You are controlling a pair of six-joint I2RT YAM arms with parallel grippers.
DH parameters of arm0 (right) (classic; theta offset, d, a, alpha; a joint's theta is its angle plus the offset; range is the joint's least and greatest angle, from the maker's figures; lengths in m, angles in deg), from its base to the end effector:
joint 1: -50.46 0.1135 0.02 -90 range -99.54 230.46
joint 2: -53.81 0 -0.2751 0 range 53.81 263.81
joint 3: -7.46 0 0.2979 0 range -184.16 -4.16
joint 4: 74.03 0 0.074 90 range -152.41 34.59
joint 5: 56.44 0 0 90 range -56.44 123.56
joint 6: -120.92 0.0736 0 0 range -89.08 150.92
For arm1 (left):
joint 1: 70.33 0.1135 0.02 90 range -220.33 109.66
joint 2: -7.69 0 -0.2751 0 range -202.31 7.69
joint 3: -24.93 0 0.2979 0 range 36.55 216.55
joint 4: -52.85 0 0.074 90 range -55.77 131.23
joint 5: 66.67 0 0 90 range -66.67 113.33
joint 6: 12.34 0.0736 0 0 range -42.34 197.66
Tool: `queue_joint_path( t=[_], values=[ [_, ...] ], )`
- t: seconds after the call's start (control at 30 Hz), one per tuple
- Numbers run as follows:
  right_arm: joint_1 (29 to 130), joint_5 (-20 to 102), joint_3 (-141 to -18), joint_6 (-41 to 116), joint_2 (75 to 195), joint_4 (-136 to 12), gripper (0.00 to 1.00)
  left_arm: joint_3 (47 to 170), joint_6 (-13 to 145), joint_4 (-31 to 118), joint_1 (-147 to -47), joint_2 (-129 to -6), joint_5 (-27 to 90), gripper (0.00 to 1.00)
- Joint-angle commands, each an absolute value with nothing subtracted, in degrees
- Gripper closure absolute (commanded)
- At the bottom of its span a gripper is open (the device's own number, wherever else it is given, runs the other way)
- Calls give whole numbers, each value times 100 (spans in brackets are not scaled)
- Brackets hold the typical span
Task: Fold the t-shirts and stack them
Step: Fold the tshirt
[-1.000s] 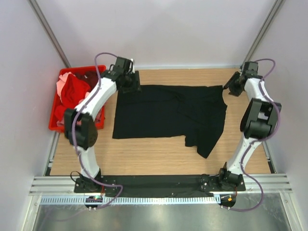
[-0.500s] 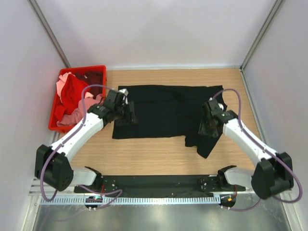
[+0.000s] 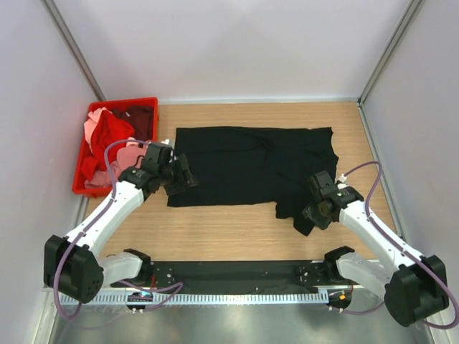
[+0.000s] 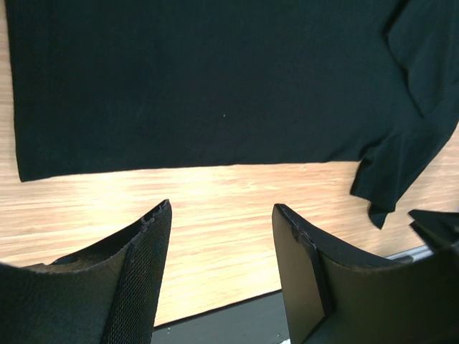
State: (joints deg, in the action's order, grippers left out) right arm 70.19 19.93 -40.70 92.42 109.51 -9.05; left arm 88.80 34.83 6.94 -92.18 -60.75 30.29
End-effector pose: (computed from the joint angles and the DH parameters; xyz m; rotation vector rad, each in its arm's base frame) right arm 0.1979 0.0525 0.1629 1.0301 2.5577 0.0258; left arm 0.2839 -0.1234 0.2322 -0.4098 2.5191 -0.6214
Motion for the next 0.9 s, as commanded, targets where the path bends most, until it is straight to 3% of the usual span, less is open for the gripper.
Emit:
queue_joint_path(
  t=[0.0,0.33,0.87],
  values=[
    [7033,1449,-4187,10184,11199,-468,57,8920,3547,888,-9064,-5937,3123,40],
    [7041,1765,-3511,10641,11490,-915,60,8849,3634,915,-9011,-5901,3097,40],
    [7041,1853,-3062,11222,10919,-1373,59,8647,3406,1248,-8985,-5981,3150,42]
  ],
)
